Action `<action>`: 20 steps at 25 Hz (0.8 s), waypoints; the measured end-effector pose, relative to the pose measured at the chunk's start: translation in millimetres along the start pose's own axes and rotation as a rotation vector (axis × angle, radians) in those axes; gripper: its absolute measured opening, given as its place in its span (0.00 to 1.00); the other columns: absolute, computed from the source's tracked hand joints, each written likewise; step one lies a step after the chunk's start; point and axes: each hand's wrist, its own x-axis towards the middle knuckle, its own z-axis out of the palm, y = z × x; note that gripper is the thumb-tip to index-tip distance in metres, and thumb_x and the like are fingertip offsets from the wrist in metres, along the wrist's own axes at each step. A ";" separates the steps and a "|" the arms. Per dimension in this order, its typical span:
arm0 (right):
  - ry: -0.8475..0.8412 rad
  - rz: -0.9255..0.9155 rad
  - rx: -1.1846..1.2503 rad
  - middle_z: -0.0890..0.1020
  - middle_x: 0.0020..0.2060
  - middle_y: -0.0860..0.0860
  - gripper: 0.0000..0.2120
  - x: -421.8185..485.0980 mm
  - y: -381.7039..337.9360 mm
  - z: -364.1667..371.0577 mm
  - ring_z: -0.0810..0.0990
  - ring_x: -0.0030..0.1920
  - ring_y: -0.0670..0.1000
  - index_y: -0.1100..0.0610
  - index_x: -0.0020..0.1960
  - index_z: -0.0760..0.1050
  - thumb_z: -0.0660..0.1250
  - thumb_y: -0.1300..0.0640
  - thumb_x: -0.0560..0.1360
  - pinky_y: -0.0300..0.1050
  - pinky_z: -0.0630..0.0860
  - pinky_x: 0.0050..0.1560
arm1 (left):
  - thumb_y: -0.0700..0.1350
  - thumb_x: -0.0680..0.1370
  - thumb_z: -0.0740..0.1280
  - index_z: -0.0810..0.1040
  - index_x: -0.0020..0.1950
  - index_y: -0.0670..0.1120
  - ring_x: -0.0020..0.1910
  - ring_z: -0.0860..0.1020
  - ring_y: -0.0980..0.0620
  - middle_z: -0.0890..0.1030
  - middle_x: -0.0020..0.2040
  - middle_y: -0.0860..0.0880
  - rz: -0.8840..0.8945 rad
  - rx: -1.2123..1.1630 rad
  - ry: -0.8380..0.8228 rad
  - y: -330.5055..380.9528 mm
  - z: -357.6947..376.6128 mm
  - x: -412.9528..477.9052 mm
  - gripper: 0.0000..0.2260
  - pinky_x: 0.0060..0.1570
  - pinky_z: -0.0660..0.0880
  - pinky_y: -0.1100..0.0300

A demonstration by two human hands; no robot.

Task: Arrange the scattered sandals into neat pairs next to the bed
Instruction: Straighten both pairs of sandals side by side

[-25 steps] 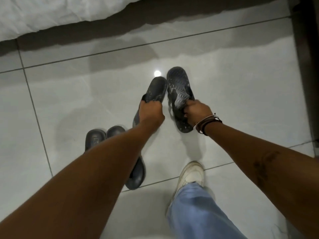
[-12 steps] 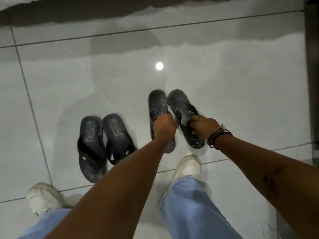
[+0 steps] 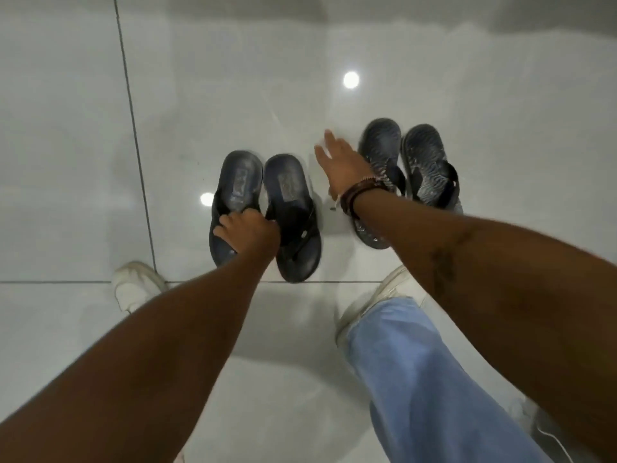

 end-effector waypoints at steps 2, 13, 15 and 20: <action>-0.035 0.087 -0.056 0.44 0.78 0.60 0.37 26.8 0.2 -5.1 0.48 0.77 0.63 0.57 0.78 0.49 0.64 0.70 0.75 0.60 0.58 0.75 | 0.52 0.76 0.67 0.80 0.53 0.45 0.62 0.72 0.40 0.81 0.56 0.42 0.063 -0.003 -0.037 1.7 6.3 6.5 0.12 0.67 0.62 0.42; -0.073 0.244 -0.107 0.39 0.78 0.58 0.45 49.5 -13.2 0.2 0.44 0.77 0.64 0.52 0.78 0.41 0.70 0.65 0.74 0.58 0.60 0.75 | 0.45 0.75 0.66 0.74 0.44 0.46 0.44 0.78 0.43 0.76 0.35 0.48 0.124 -0.122 -0.054 -27.5 -75.5 88.5 0.03 0.63 0.63 0.44; -0.064 0.258 -0.096 0.40 0.78 0.58 0.44 53.8 -10.8 2.2 0.44 0.77 0.65 0.51 0.78 0.41 0.69 0.63 0.75 0.58 0.60 0.75 | 0.44 0.73 0.66 0.75 0.45 0.47 0.40 0.74 0.45 0.73 0.32 0.50 0.099 -0.169 0.003 -41.7 -125.8 135.8 0.03 0.62 0.61 0.43; -0.071 0.265 -0.072 0.37 0.78 0.57 0.49 57.5 -5.3 15.1 0.42 0.77 0.65 0.50 0.78 0.39 0.71 0.64 0.73 0.59 0.59 0.75 | 0.44 0.71 0.65 0.74 0.47 0.48 0.43 0.73 0.44 0.78 0.40 0.48 0.094 -0.106 0.113 -55.4 -225.3 230.8 0.06 0.63 0.60 0.43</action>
